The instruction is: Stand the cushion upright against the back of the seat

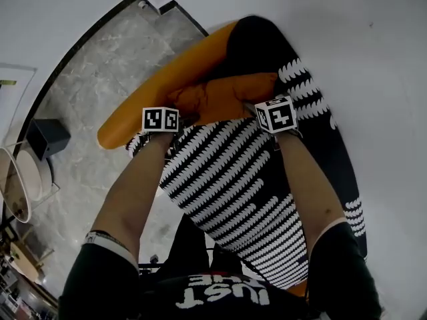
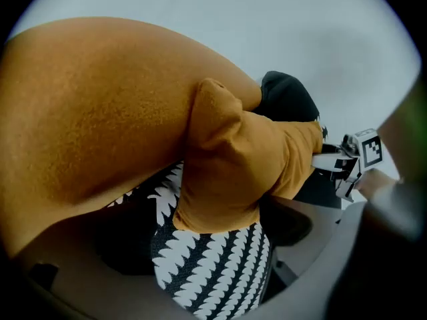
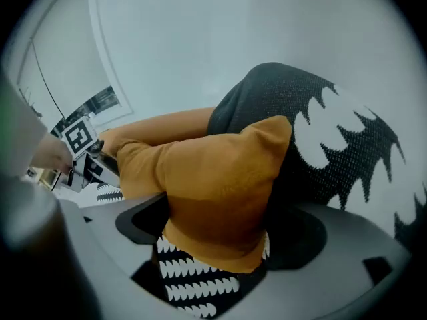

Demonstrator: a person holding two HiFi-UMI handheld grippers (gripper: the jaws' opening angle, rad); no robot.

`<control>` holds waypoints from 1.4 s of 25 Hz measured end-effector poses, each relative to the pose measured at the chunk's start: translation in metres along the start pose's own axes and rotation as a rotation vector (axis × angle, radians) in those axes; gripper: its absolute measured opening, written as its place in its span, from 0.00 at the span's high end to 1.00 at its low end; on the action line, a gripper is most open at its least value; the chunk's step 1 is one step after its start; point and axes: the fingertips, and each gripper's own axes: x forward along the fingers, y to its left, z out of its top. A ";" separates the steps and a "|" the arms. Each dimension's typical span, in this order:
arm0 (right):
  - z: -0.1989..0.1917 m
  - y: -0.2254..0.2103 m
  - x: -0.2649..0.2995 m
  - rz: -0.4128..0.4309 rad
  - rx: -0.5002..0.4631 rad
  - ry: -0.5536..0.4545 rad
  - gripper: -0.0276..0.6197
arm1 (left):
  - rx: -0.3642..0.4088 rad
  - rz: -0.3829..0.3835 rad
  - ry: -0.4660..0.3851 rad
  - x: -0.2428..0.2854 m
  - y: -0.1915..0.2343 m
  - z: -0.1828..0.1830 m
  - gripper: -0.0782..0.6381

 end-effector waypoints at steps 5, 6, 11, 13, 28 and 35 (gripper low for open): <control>0.011 0.019 -0.025 -0.016 0.059 -0.060 0.30 | -0.058 -0.167 -0.080 -0.048 0.009 -0.003 0.22; 0.013 0.024 -0.029 -0.022 0.081 -0.091 0.30 | -0.071 -0.194 -0.108 -0.062 0.015 -0.002 0.22; 0.028 0.046 -0.081 -0.021 0.100 -0.157 0.30 | -0.100 -0.371 -0.227 -0.138 0.006 0.006 0.22; 0.029 0.069 -0.113 0.046 0.114 -0.205 0.30 | -0.083 -0.454 -0.271 -0.176 -0.010 -0.001 0.22; -0.060 0.109 -0.360 0.206 0.179 -0.548 0.92 | 0.232 -0.526 -0.679 -0.352 -0.180 -0.078 0.87; -0.123 0.127 -0.462 0.269 0.218 -0.604 0.92 | 0.258 -0.495 -0.762 -0.402 -0.290 -0.165 0.88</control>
